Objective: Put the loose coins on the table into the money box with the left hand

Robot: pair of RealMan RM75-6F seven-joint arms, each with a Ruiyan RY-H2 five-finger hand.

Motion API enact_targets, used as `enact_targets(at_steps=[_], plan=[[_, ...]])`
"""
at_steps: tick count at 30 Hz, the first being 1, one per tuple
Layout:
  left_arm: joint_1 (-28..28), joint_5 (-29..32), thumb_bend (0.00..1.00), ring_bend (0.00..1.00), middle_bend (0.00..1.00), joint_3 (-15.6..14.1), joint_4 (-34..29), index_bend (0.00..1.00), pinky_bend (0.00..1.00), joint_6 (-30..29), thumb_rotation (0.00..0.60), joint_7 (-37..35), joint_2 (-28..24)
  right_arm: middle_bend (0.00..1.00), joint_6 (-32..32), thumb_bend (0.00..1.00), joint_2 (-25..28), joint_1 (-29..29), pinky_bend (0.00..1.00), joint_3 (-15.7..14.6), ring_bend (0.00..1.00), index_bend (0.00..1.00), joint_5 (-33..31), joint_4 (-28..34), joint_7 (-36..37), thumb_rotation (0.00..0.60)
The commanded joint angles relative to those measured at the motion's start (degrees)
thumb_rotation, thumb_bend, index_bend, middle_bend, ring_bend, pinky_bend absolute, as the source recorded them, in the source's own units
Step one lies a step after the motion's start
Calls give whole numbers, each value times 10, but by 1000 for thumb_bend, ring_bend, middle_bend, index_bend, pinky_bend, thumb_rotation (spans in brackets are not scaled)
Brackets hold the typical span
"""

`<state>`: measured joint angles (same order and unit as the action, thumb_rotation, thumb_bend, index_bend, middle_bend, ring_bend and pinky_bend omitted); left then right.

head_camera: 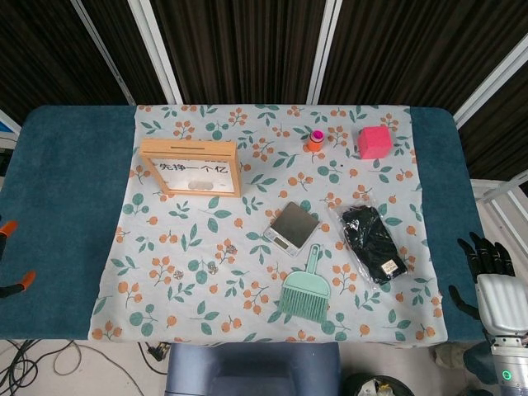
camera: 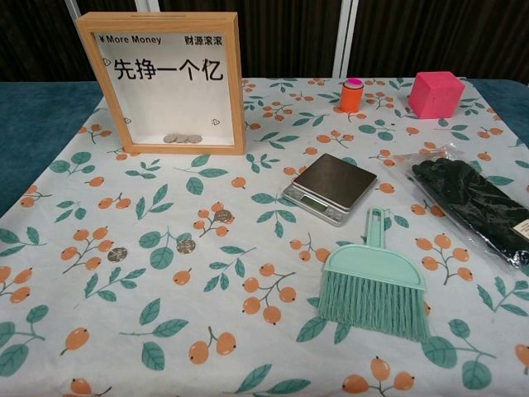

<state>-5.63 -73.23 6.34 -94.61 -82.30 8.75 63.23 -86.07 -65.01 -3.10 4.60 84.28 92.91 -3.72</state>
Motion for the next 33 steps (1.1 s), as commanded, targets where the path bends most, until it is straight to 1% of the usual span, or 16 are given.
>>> enact_targets(at_steps=[1, 4, 8, 11, 14, 16, 22, 27, 33], plan=[[-4, -54, 175, 0, 0, -3, 32, 233, 0, -31, 600, -22, 26, 27, 0, 394, 0, 0, 0, 0, 17, 117, -1, 1, 1, 600], [-11, -95, 175, 0, 2, -12, 54, 256, 0, -38, 600, -48, 50, 27, -3, 394, 0, 2, 0, 1, 17, 117, -3, 3, 2, 600], [-39, -156, 175, 0, 10, -38, 81, 273, 0, -6, 600, -76, 75, 27, -5, 394, 0, 4, 0, 2, 18, 117, -5, 6, 2, 600], [-68, -195, 179, 0, 14, -47, 94, 285, 0, 20, 600, -74, 95, 27, -4, 394, 0, 4, 0, 3, 19, 117, -7, 6, 1, 600], [-93, -218, 186, 0, 15, -52, 100, 291, 0, 45, 600, -64, 117, 27, -3, 394, -1, 4, 0, 3, 19, 117, -8, 5, 1, 600], [-113, -232, 192, 0, 15, -58, 101, 299, 0, 73, 600, -58, 134, 27, -3, 394, -1, 4, 0, 4, 20, 117, -10, 5, 1, 600], [-151, -237, 222, 0, 15, -71, 112, 324, 0, 141, 600, -49, 175, 27, -2, 394, -1, 4, 0, 6, 21, 117, -14, 5, 2, 600], [-163, -222, 223, 0, 15, -74, 126, 336, 0, 171, 600, -41, 199, 27, -3, 394, 0, 4, 0, 6, 21, 117, -15, 6, 2, 600], [-175, -201, 258, 0, 15, -71, 147, 343, 0, 199, 600, -37, 218, 27, -3, 395, -1, 4, 0, 8, 23, 117, -17, 7, 2, 600]])
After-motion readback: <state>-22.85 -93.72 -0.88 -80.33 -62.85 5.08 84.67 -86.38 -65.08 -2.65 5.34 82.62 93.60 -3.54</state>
